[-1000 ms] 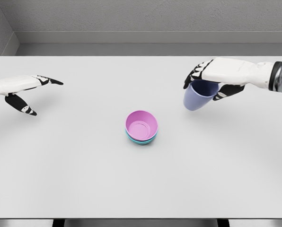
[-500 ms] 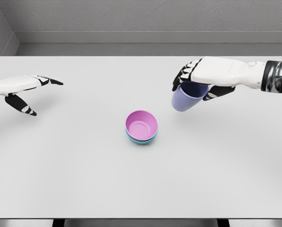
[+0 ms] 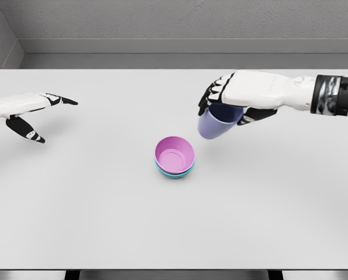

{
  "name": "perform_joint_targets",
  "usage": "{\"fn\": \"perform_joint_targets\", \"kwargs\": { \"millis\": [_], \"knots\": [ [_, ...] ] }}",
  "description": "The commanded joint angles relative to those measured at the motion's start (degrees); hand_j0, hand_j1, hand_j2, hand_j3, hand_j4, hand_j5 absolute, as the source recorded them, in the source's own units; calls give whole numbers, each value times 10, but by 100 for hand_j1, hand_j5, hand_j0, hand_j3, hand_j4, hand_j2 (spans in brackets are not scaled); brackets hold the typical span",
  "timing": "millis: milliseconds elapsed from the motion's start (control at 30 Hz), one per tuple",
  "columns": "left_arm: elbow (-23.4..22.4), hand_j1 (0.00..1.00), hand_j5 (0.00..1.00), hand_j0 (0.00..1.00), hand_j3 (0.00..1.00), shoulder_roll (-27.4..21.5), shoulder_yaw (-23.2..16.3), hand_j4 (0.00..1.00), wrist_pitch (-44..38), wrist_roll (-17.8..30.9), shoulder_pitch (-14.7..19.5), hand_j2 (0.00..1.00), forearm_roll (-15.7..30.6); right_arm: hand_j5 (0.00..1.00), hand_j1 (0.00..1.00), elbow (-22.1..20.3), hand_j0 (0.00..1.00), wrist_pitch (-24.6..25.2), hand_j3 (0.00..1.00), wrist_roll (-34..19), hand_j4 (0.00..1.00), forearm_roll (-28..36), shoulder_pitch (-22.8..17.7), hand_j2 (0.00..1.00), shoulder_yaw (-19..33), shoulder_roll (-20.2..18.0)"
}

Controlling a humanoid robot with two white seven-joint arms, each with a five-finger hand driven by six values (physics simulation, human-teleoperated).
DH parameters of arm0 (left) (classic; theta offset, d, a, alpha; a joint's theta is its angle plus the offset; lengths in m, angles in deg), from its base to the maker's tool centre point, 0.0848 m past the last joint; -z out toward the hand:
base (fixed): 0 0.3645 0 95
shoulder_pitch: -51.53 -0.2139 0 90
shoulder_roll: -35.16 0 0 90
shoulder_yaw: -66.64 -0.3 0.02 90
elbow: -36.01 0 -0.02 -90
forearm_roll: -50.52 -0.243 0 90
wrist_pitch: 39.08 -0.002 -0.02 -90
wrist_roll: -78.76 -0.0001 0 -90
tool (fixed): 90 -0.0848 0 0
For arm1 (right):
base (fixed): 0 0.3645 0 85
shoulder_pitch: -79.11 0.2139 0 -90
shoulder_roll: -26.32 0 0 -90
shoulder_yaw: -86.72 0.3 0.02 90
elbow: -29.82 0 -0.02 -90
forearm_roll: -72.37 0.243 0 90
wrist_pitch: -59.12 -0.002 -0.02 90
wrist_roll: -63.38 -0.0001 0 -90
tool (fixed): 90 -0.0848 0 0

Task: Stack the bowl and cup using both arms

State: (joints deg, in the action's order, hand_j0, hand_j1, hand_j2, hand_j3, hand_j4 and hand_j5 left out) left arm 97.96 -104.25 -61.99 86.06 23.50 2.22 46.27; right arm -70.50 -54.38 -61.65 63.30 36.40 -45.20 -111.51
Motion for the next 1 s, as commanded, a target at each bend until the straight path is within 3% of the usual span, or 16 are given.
{"fn": "perform_joint_targets", "kwargs": {
  "millis": [0,367,633,967],
  "knots": [
    [0,100,100,100,100,-1,0,100,-1,0,0,100,4,70,70,-1,70,0,70,0,70,2,1,70,-2,5],
    [0,100,100,100,100,-6,0,100,-1,0,0,100,5,70,70,-1,70,-7,70,0,70,3,15,70,-15,27],
    [0,100,100,100,100,-6,0,100,-1,0,0,100,5,68,68,-1,68,-83,68,0,68,3,17,68,-22,32],
    [0,100,100,100,100,-5,0,100,-1,0,0,100,4,68,68,-1,68,-95,68,0,68,2,18,68,-38,43]
  ]
}}
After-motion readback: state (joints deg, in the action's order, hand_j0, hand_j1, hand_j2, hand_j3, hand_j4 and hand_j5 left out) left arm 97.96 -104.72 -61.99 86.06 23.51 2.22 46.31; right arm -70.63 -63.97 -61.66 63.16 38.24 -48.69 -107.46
